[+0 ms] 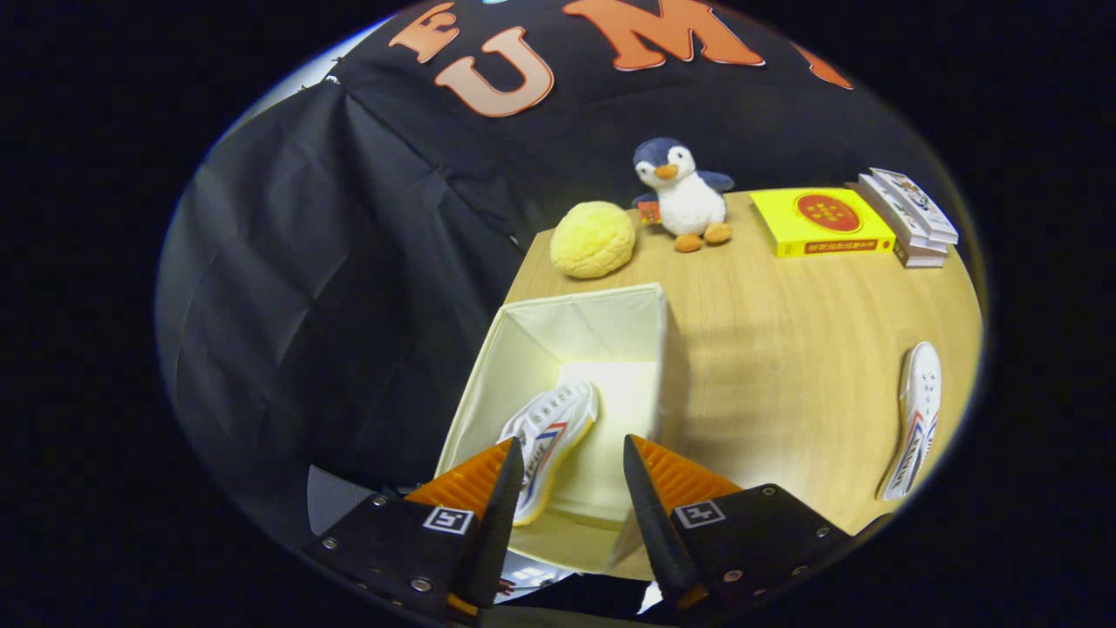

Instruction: Open the storage box then place both shoes into the box .Put the left shoe in first, then the right shoe, with the right side of both shoes facing outward in a uniform manner.

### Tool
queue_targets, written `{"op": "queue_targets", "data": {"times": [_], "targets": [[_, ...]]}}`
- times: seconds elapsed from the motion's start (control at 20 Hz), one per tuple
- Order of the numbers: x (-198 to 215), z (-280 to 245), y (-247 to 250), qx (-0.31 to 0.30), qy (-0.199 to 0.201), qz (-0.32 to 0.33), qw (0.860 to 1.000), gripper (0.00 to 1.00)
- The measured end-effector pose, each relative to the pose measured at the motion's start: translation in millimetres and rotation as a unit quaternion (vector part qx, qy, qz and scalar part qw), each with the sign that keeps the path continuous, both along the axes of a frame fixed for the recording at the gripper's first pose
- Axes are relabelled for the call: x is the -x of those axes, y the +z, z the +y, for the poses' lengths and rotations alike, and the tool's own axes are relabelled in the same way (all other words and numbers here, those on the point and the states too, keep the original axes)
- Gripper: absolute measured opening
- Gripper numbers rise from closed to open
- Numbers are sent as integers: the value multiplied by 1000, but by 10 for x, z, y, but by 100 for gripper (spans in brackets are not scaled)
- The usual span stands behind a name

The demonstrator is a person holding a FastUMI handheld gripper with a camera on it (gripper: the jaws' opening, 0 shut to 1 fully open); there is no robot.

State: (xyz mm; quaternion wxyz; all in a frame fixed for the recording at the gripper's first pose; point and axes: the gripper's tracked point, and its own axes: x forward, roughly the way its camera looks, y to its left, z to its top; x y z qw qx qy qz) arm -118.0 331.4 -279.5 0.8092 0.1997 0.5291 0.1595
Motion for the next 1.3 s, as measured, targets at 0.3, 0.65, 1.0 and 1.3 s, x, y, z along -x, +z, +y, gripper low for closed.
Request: {"op": "queue_targets", "data": {"times": [0.3, 0.65, 1.0, 1.3], "targets": [[186, -1648, -256, 140, -49, -43, 988, 91], [652, -3203, -933, 263, -102, 25, 959, 93], [919, -3597, -1543, 257, -74, 51, 962, 92], [881, -3662, -1843, 240, -62, 55, 967, 84]]}}
